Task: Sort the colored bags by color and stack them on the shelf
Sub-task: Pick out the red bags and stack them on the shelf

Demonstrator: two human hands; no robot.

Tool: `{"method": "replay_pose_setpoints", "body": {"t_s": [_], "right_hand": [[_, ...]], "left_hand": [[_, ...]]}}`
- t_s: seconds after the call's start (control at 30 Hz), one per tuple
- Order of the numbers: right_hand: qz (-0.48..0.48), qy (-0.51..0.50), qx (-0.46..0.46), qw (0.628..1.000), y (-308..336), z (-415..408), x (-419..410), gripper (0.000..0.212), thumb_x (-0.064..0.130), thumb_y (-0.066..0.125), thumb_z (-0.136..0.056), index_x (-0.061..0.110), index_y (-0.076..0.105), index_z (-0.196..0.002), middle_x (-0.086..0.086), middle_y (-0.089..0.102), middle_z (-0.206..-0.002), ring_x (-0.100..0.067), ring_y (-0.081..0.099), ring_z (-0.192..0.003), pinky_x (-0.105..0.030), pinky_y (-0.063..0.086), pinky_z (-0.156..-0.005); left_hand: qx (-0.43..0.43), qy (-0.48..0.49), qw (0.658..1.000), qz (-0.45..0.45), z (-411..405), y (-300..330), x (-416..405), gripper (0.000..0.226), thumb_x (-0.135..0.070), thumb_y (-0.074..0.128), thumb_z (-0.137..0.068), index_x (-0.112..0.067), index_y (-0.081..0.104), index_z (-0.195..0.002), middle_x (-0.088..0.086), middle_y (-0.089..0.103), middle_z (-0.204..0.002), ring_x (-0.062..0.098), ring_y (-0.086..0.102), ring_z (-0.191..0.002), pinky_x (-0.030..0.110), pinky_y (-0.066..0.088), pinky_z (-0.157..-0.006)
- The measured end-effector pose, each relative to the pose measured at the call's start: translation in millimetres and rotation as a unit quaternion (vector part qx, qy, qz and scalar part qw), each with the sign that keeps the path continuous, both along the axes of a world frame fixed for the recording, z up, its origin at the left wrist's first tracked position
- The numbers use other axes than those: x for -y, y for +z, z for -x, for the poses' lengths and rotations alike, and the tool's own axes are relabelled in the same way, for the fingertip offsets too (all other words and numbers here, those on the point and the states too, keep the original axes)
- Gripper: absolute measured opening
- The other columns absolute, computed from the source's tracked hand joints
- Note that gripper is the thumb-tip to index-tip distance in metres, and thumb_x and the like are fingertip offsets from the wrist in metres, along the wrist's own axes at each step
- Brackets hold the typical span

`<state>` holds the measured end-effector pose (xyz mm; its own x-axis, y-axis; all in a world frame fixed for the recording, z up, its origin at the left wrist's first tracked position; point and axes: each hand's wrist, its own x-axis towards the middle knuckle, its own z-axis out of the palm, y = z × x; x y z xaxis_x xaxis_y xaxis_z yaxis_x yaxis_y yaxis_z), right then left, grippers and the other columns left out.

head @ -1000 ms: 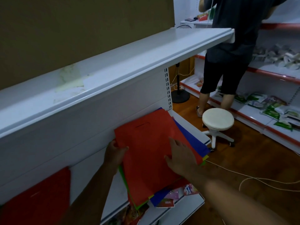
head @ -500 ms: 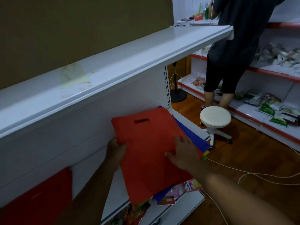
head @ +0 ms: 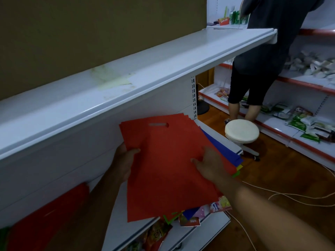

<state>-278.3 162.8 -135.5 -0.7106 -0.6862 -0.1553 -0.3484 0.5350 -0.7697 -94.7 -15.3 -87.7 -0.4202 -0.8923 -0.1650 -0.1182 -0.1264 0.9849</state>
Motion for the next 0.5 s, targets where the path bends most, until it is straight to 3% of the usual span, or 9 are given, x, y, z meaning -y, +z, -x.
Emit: {"method": "replay_pose_setpoints", "body": {"t_s": [0.07, 0.2, 0.3, 0.37, 0.43, 0.5], "right_hand": [[-0.004, 0.007, -0.013, 1.0, 6, -11, 6, 0.027, 0.029, 0.063, -0.092, 0.012, 0.056, -0.111, -0.006, 0.059, -0.109, -0.016, 0.056, -0.092, -0.027, 0.047, -0.077], [0.041, 0.01, 0.004, 0.999, 11, -39, 16, 0.014, 0.023, 0.056, -0.095, 0.016, 0.057, -0.106, -0.001, 0.059, -0.099, -0.015, 0.058, -0.089, -0.029, 0.05, -0.077], [0.092, 0.011, -0.002, 0.996, 14, -65, 24, 0.016, 0.013, 0.048, -0.098, 0.016, 0.054, -0.112, 0.001, 0.059, -0.102, -0.008, 0.055, -0.083, -0.018, 0.044, -0.068], [0.118, 0.018, -0.002, 0.993, 17, -83, 29, 0.022, 0.01, 0.045, -0.099, 0.019, 0.051, -0.117, 0.004, 0.058, -0.103, -0.002, 0.054, -0.081, -0.014, 0.044, -0.067], [0.129, 0.022, 0.002, 0.991, 17, -102, 36, 0.027, 0.011, 0.044, -0.099, 0.019, 0.051, -0.124, 0.003, 0.061, -0.108, -0.003, 0.057, -0.084, -0.019, 0.05, -0.072], [0.131, 0.036, -0.015, 0.991, 18, -121, 41, 0.031, 0.011, 0.045, -0.099, 0.017, 0.051, -0.128, 0.005, 0.06, -0.111, -0.004, 0.057, -0.087, -0.008, 0.044, -0.068]], "left_hand": [[-0.006, 0.008, 1.0, -0.007, -12, 5, 7, 0.042, 0.006, 0.054, -0.085, -0.011, 0.061, -0.123, 0.013, 0.068, -0.112, 0.031, 0.064, -0.102, 0.047, 0.05, -0.094], [-0.008, 0.011, 1.0, -0.007, -42, 14, 22, 0.036, 0.005, 0.056, -0.084, -0.01, 0.065, -0.116, 0.015, 0.069, -0.107, 0.031, 0.066, -0.093, 0.044, 0.054, -0.083], [-0.016, 0.001, 1.0, -0.01, -66, 19, 31, 0.029, 0.0, 0.059, -0.085, -0.013, 0.068, -0.11, 0.01, 0.072, -0.098, 0.024, 0.068, -0.081, 0.034, 0.054, -0.07], [-0.007, 0.005, 1.0, -0.003, -83, 21, 39, 0.027, -0.002, 0.061, -0.086, -0.017, 0.069, -0.106, 0.007, 0.073, -0.095, 0.024, 0.069, -0.081, 0.034, 0.055, -0.071], [0.001, 0.024, 1.0, 0.014, -101, 23, 47, 0.028, -0.002, 0.063, -0.084, -0.024, 0.069, -0.101, 0.006, 0.073, -0.094, 0.024, 0.069, -0.082, 0.037, 0.055, -0.076], [0.005, 0.036, 0.999, 0.035, -121, 26, 52, 0.032, -0.002, 0.063, -0.082, -0.029, 0.07, -0.098, 0.002, 0.074, -0.093, 0.022, 0.07, -0.084, 0.037, 0.055, -0.078]]}}
